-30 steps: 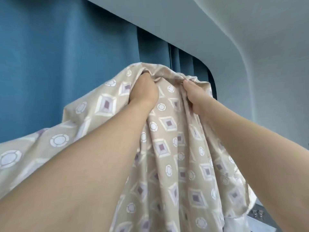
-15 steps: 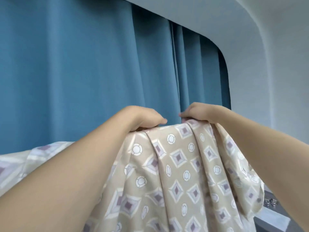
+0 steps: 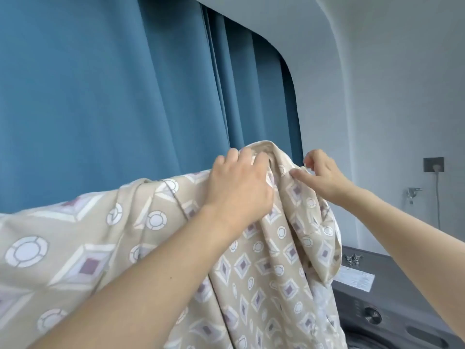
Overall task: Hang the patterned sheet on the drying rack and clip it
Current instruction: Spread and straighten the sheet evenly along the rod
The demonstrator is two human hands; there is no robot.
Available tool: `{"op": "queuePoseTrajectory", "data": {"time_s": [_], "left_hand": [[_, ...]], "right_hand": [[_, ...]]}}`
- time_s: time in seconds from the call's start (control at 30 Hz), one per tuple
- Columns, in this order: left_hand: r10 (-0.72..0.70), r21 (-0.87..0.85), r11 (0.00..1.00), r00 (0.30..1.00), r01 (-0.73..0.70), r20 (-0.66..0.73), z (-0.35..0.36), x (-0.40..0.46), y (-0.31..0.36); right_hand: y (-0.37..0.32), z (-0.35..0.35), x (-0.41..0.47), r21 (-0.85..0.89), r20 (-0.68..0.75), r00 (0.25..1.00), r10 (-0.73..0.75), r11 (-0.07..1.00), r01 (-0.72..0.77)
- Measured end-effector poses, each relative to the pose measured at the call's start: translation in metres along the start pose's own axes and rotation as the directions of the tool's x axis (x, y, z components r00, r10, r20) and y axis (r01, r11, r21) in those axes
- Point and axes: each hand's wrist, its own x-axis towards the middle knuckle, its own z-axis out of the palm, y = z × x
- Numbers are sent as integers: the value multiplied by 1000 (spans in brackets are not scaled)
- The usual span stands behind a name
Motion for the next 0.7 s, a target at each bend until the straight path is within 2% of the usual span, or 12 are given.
{"op": "queuePoseTrajectory", "data": {"time_s": [0.03, 0.1, 0.17, 0.23, 0.27, 0.3, 0.37, 0.43, 0.5, 0.6, 0.67, 0.7], "left_hand": [[-38, -102, 994, 998, 43, 52, 4, 2, 15], [-125, -188, 963, 940, 191, 316, 20, 10, 38], [-166, -142, 950, 832, 280, 530, 44, 19, 51], [-204, -103, 939, 772, 329, 602, 67, 22, 57], [-220, -88, 935, 759, 342, 613, 77, 21, 60], [-235, -72, 934, 753, 350, 615, 85, 21, 62], [-264, -34, 934, 753, 355, 603, 99, 21, 66], [-281, -19, 936, 777, 352, 564, 108, 25, 68], [-291, -22, 936, 807, 352, 514, 112, 30, 73], [-282, -36, 941, 842, 335, 459, 109, 36, 81], [-279, -6, 951, 863, 310, 421, 107, 40, 89], [-277, 8, 955, 879, 297, 387, 105, 43, 92]], "right_hand": [[7, -3, -3, -4, 94, 992, 84, 996, -84], [15, -7, -4, -53, 317, 929, 191, 982, -184], [18, -4, 0, -188, 532, 804, 268, 962, -196], [22, 3, 5, -384, 692, 631, 351, 919, -89], [25, 6, 9, -423, 735, 568, 371, 905, -43], [27, 8, 14, -409, 765, 537, 357, 912, -25], [25, 6, 28, -324, 787, 547, 286, 946, -27], [25, -2, 48, -304, 769, 576, 276, 951, -49], [31, -12, 68, -438, 725, 571, 386, 898, -50], [57, -15, 85, -653, 599, 543, 588, 752, -92], [80, -7, 86, -678, 615, 496, 613, 732, -65], [89, -4, 86, -646, 656, 468, 593, 761, -58]]}}
